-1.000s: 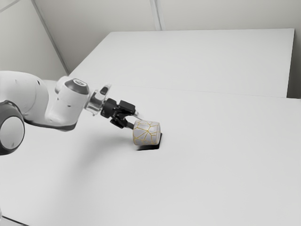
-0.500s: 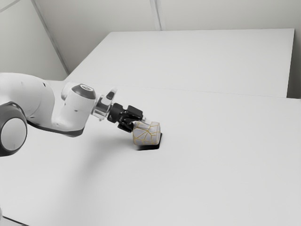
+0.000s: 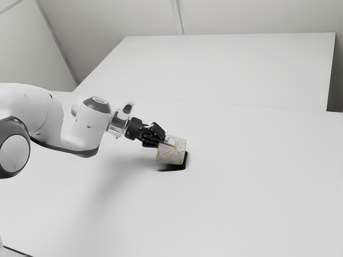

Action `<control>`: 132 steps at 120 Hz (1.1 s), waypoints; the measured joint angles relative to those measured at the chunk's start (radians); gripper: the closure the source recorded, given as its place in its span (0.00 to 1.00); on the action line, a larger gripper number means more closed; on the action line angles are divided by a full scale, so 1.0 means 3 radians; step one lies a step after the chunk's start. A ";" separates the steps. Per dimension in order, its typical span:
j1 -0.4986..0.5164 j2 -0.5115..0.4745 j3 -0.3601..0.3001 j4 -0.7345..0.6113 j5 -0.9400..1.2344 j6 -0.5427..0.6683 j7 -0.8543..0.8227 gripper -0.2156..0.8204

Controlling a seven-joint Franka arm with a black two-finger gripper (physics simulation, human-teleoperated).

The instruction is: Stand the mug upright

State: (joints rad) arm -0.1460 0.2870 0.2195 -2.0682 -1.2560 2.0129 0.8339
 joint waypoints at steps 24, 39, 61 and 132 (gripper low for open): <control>0.0000 -0.0026 -0.0004 0.0004 -0.0011 0.0014 -0.0003 0.96; -0.0001 -0.0073 -0.0003 0.0016 -0.0012 0.0021 -0.0007 0.96; -0.0075 -0.0332 0.0000 -0.0025 0.0063 0.0201 -0.0053 0.96; -0.0468 -0.0895 0.0031 -0.0374 0.2595 0.1130 -0.1889 0.96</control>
State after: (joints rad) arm -0.2863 0.0184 0.2288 -2.1805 -0.4776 2.3518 0.2673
